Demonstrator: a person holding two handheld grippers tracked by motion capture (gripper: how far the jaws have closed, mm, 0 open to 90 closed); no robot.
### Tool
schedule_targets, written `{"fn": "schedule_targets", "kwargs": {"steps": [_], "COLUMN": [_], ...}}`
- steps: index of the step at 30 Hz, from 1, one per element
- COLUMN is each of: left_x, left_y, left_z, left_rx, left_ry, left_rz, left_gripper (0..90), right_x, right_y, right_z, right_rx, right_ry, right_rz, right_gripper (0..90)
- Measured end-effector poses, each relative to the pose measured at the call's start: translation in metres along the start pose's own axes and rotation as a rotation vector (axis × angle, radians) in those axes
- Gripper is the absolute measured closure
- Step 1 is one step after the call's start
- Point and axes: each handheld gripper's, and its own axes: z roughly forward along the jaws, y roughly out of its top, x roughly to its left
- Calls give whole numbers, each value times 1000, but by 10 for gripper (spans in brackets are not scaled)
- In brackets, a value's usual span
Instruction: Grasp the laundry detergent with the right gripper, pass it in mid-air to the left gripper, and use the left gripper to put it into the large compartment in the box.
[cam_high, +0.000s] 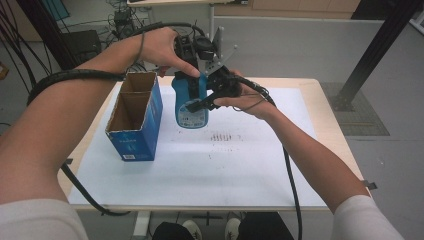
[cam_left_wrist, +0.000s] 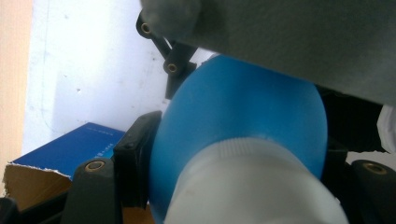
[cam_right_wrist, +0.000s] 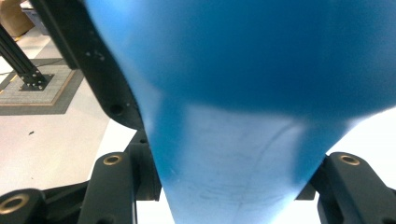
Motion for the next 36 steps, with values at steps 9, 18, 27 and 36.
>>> {"fn": "schedule_targets", "kwargs": {"steps": [9, 18, 27, 36], "left_x": [1, 2, 2, 4], "left_y": [-2, -3, -3, -2], "left_z": [1, 2, 2, 2], "left_rx": [-6, -7, -14, -6], "left_ry": [-4, -11, -6, -5], "left_rz": [-9, -13, -17, -10], "left_gripper": [342, 344, 344, 346], "right_x": [1, 0, -1, -2], "right_y": [-1, -1, -3, -4], "right_z": [1, 2, 2, 2], "right_rx": [9, 4, -4, -11], "right_ry": [9, 15, 14, 17], "right_rz": [26, 25, 28, 33], "right_gripper": [429, 426, 422, 419]}}
